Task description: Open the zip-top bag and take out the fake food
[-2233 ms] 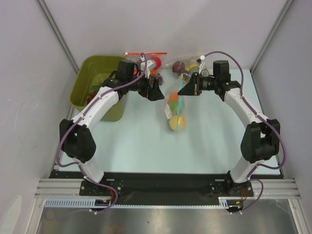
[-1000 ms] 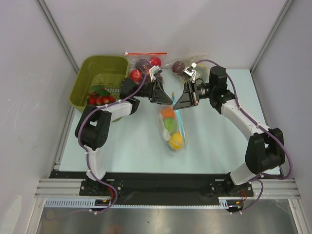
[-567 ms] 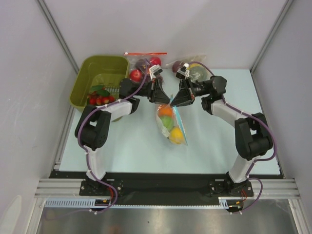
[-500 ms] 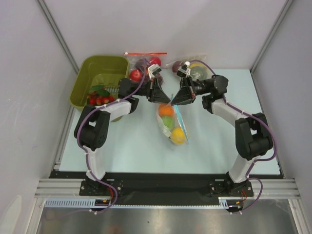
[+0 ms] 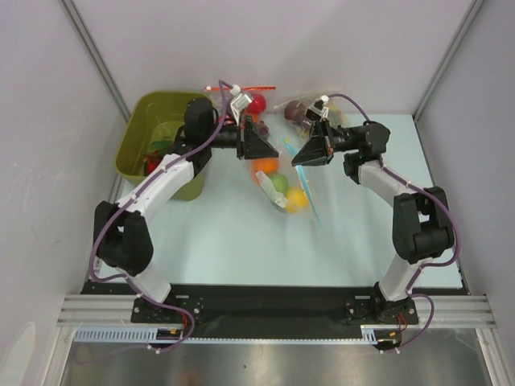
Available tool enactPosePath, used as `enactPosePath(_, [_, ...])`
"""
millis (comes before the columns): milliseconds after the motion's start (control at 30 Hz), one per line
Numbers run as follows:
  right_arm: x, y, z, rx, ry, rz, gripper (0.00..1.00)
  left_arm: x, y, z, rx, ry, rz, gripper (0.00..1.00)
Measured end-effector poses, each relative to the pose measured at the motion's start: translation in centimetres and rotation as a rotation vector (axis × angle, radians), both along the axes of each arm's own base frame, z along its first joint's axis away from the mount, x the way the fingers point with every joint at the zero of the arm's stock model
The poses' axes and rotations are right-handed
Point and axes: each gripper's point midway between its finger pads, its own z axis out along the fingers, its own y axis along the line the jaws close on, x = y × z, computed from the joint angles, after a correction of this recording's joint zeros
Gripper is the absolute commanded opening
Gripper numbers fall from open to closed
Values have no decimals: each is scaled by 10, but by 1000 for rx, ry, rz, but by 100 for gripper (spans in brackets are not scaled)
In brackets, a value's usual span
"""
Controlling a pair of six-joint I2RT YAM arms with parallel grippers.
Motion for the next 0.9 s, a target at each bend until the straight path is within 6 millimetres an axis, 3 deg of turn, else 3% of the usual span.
enactPosePath(167, [1,-3,-5,-8,17,-5,4,-5,-4,-21,84,-22,45,0])
enactPosePath(367, [8,-18,-18,-22,61,-50,14,-12,-4,-25,142,-89,124,0])
enactPosePath(533, [13,-31,-4,-10,19,-92,19,-10,-4,-38,197,-85,173,0])
enactPosePath(633, [13,-31,9,3,-28,-98,27,-13,-7,-46,222,-70,181,0])
enactPosePath(667, [12,-31,13,7,-41,-99,38,-14,-8,-48,228,-68,182,0])
enactPosePath(767, [6,-32,20,11,-59,-99,85,-16,-11,-51,243,-70,185,0])
enactPosePath(833, [3,-34,25,15,-82,-104,98,-15,-12,-53,250,-72,188,0])
enactPosePath(900, [-2,-38,33,20,-114,-115,100,-14,-12,-58,260,-68,192,0])
